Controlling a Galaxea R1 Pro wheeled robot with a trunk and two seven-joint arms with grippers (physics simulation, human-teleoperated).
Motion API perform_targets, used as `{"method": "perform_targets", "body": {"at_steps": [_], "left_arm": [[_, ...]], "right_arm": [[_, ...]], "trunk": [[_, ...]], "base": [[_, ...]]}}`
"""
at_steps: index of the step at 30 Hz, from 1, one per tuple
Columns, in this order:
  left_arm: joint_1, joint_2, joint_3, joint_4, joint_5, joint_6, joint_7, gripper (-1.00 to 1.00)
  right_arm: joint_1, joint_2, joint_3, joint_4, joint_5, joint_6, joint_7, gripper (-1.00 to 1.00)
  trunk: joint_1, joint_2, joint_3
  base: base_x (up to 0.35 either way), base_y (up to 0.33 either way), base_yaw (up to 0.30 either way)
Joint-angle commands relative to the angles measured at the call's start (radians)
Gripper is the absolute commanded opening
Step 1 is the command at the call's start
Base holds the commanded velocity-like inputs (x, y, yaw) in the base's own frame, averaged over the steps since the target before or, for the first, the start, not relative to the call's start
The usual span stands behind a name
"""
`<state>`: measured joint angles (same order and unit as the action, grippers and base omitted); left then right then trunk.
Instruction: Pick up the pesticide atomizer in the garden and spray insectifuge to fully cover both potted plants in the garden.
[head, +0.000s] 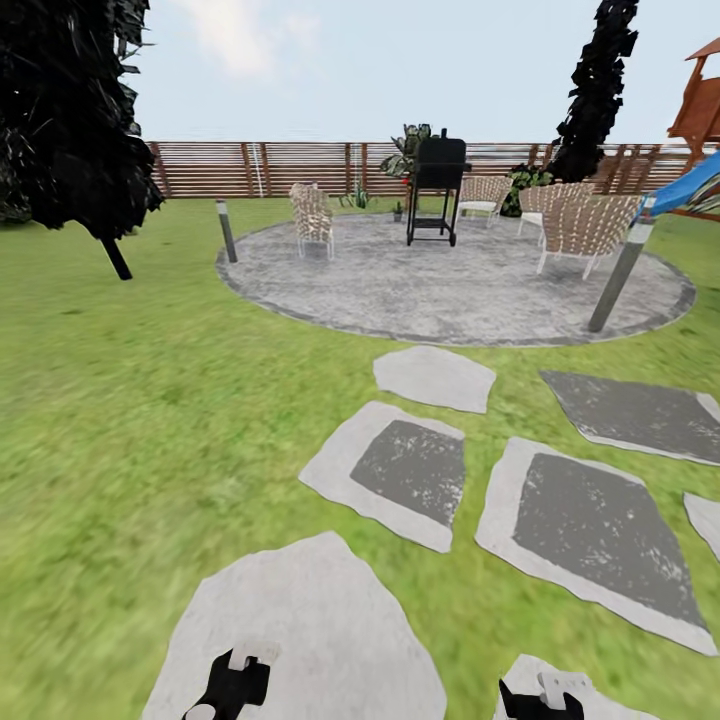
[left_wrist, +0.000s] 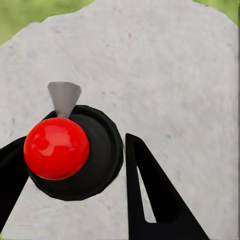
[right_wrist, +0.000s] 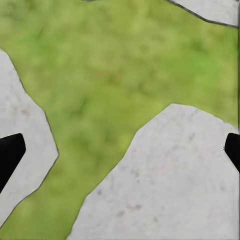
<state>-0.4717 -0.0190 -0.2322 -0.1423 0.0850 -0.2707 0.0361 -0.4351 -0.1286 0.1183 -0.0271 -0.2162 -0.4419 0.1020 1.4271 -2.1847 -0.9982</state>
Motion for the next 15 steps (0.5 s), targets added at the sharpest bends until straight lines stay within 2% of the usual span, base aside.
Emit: {"method": "perform_targets", "body": {"at_steps": [1, 15], "left_arm": [[-0.001, 0.0, -0.009, 0.001, 0.009, -0.004, 0.004, -1.0], [-0.001, -0.001, -0.01, 0.001, 0.009, -0.004, 0.004, -1.0]], "right_arm": [[-0.001, 0.0, 0.007, 0.001, -0.011, -0.003, 0.005, 1.0], [-0.001, 0.0, 0.007, 0.001, -0.011, -0.003, 0.005, 1.0]], "trunk": [[0.0, 0.0, -0.001], [0.0, 0.0, -0.001]], "base": [[0.285, -0.161, 0.0], [0.285, -0.161, 0.0]]}}
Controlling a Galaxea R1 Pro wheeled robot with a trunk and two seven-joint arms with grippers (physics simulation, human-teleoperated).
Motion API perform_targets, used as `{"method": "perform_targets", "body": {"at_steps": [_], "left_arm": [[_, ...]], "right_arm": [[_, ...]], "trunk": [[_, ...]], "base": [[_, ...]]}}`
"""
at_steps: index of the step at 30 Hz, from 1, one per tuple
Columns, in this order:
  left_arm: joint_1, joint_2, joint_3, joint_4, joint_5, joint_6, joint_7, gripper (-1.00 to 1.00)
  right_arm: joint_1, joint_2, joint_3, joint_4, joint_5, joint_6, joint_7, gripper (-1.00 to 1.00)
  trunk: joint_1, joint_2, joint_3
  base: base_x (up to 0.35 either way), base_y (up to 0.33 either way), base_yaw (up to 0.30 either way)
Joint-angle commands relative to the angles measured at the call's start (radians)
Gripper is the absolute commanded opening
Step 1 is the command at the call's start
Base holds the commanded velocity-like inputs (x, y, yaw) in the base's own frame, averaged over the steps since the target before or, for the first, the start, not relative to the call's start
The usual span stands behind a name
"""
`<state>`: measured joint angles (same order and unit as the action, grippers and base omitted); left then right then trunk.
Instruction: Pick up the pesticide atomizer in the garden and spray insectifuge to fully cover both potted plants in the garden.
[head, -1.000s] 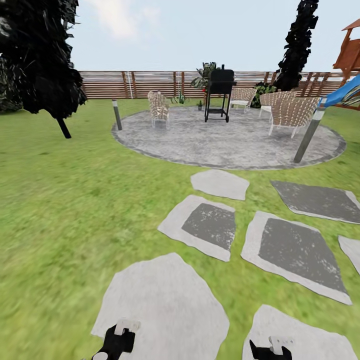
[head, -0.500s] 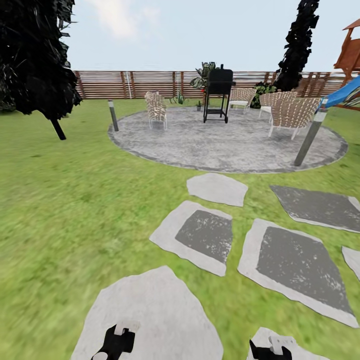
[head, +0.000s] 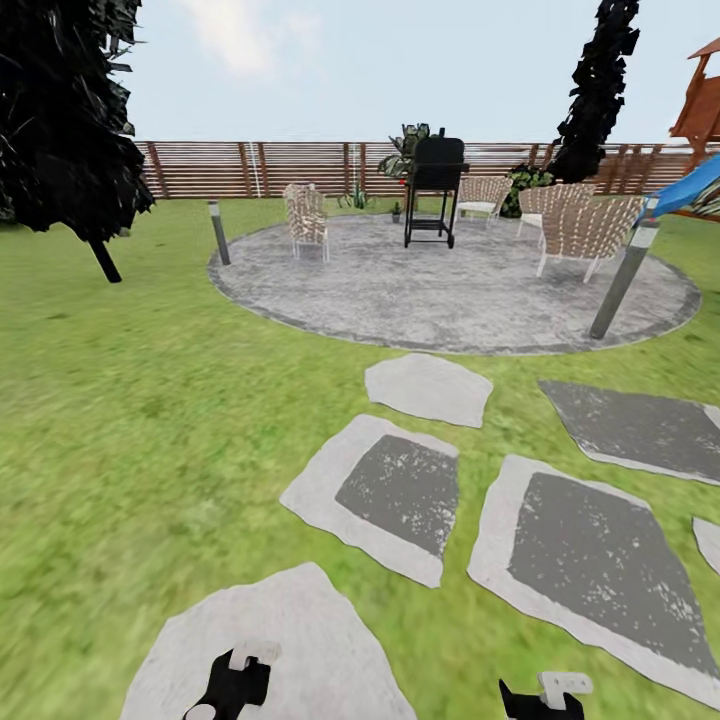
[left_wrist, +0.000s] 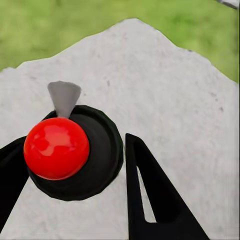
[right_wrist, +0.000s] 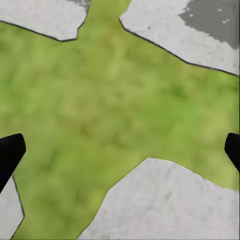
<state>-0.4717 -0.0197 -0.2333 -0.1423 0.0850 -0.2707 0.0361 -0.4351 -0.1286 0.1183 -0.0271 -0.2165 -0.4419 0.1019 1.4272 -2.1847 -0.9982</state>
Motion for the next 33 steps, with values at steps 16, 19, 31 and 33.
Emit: {"method": "perform_targets", "body": {"at_steps": [16, 19, 31, 33], "left_arm": [[-0.001, 0.0, -0.008, 0.001, 0.009, -0.004, 0.005, -1.0], [-0.001, 0.002, -0.008, 0.001, 0.009, -0.004, 0.005, -1.0], [-0.001, 0.003, -0.007, 0.001, 0.012, -0.006, 0.005, -1.0], [-0.001, 0.003, -0.007, 0.001, 0.012, -0.007, 0.005, -1.0]], "right_arm": [[-0.001, 0.0, 0.008, 0.001, -0.011, -0.003, 0.004, 1.0], [-0.001, 0.0, 0.008, 0.001, -0.011, -0.003, 0.004, 1.0], [-0.001, -0.002, 0.008, 0.0, -0.014, -0.003, 0.003, 1.0], [-0.001, -0.001, 0.008, 0.0, -0.014, -0.003, 0.003, 1.0]], "trunk": [[0.0, 0.0, 0.001], [0.0, 0.0, 0.001], [0.0, 0.0, 0.001], [0.0, 0.0, 0.001]], "base": [[0.285, -0.161, 0.093], [0.285, -0.161, 0.028], [0.285, -0.158, 0.002], [0.285, -0.151, 0.0]]}}
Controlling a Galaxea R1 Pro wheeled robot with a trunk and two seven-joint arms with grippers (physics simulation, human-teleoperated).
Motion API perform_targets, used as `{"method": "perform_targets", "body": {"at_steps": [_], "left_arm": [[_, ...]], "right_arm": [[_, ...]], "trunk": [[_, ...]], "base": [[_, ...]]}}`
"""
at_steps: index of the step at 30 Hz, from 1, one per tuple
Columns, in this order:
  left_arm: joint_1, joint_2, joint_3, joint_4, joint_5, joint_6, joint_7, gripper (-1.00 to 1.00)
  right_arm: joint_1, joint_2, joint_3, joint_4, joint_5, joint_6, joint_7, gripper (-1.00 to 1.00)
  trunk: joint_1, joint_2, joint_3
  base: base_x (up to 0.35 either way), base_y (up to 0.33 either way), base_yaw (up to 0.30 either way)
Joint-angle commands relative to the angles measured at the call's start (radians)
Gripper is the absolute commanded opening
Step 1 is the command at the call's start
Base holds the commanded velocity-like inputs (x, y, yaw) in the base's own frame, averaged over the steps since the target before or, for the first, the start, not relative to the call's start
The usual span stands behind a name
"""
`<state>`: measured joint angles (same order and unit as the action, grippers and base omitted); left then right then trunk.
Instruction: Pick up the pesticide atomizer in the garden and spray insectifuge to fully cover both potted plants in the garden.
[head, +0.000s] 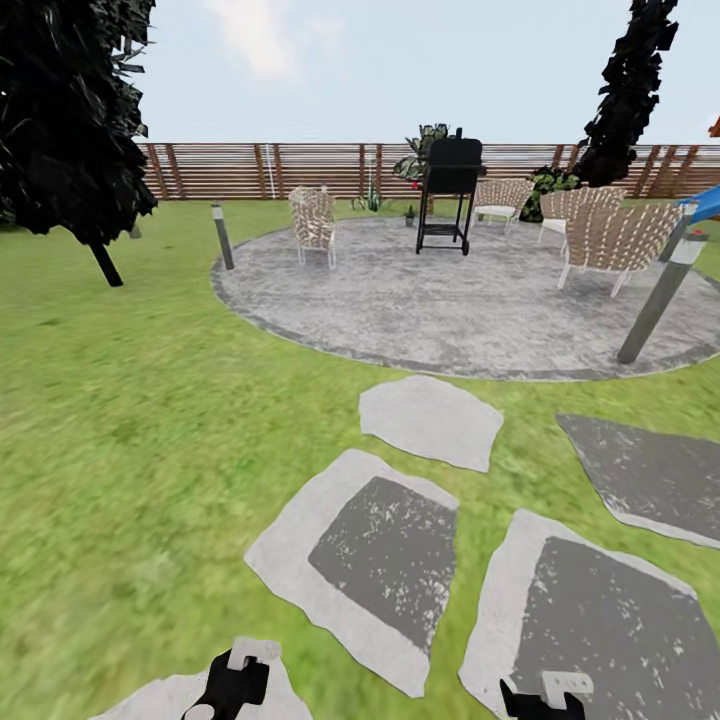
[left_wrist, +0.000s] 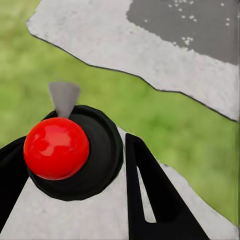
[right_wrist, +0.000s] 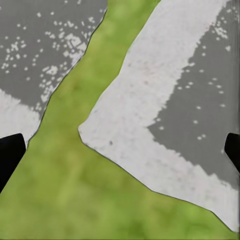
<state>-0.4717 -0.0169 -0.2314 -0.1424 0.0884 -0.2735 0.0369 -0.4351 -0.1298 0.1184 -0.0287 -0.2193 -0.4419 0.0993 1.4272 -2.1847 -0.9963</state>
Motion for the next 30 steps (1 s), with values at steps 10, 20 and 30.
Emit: {"method": "perform_targets", "body": {"at_steps": [10, 20, 30], "left_arm": [[-0.001, 0.001, -0.008, 0.001, 0.009, -0.006, 0.004, -1.0], [-0.001, 0.0, -0.009, 0.001, 0.01, -0.006, 0.004, -1.0], [-0.001, 0.0, -0.009, 0.001, 0.01, -0.006, 0.004, -1.0]], "right_arm": [[-0.001, 0.001, 0.007, 0.001, -0.009, -0.004, 0.005, 1.0], [-0.001, 0.0, 0.007, 0.002, -0.009, -0.003, 0.006, 1.0], [-0.001, -0.006, 0.007, 0.002, -0.009, -0.003, 0.007, 1.0]], "trunk": [[0.0, 0.0, 0.003], [0.0, 0.0, 0.004], [0.0, 0.0, 0.004]], "base": [[0.285, -0.151, 0.098], [0.285, -0.151, 0.085], [0.285, -0.151, 0.0]]}}
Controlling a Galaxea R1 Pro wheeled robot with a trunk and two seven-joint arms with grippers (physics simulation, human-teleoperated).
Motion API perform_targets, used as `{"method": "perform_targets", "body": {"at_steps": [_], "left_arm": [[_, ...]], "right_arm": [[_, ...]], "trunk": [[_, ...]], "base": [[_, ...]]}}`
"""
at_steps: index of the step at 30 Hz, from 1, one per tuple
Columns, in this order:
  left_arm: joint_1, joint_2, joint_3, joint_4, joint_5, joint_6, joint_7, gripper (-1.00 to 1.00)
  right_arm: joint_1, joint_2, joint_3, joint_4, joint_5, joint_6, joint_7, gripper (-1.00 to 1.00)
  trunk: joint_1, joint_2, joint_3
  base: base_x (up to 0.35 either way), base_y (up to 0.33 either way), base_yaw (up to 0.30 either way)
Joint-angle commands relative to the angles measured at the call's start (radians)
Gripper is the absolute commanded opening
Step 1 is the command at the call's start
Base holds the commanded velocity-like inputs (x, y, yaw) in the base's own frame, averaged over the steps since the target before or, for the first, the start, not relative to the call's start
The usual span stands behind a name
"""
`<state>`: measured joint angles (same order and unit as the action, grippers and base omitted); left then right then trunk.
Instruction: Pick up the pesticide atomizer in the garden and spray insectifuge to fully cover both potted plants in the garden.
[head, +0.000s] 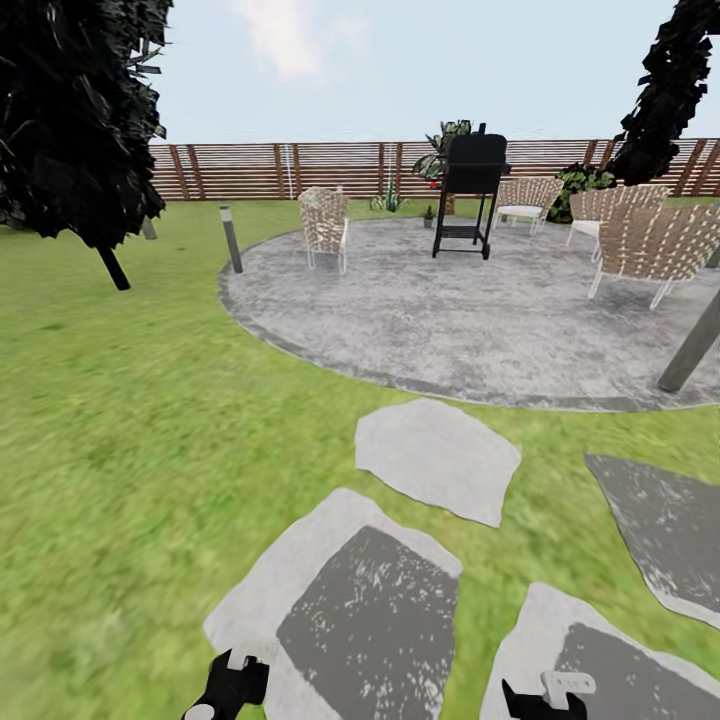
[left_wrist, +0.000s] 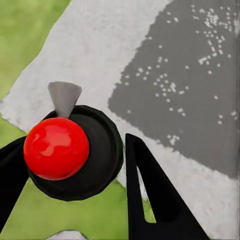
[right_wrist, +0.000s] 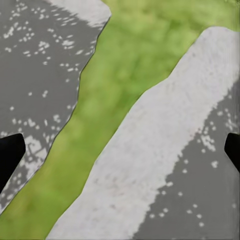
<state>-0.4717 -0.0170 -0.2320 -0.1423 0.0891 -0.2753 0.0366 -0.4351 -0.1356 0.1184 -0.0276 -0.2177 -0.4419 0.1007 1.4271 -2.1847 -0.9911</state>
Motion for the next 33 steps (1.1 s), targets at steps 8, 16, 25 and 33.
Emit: {"method": "perform_targets", "body": {"at_steps": [8, 16, 25, 33], "left_arm": [[-0.001, 0.0, -0.009, 0.001, 0.009, -0.004, 0.005, -1.0], [-0.001, 0.0, -0.009, 0.001, 0.009, -0.004, 0.005, -1.0], [-0.001, 0.0, -0.009, 0.001, 0.009, -0.004, 0.004, -1.0], [-0.001, 0.0, -0.009, 0.001, 0.009, -0.004, 0.004, -1.0]], "right_arm": [[-0.001, 0.004, 0.008, 0.001, -0.01, -0.003, 0.005, 1.0], [-0.001, 0.002, 0.007, 0.0, -0.012, -0.003, 0.005, 1.0], [-0.001, 0.0, 0.007, -0.005, -0.012, -0.004, 0.006, 1.0], [-0.001, -0.002, 0.007, -0.004, -0.012, -0.005, 0.006, 1.0]], "trunk": [[0.0, 0.0, -0.001], [0.0, 0.0, -0.001], [0.0, 0.0, -0.001], [0.0, 0.0, -0.001]], "base": [[0.285, -0.151, 0.0], [0.285, -0.151, 0.0], [0.285, -0.151, 0.0], [0.285, -0.151, 0.0]]}}
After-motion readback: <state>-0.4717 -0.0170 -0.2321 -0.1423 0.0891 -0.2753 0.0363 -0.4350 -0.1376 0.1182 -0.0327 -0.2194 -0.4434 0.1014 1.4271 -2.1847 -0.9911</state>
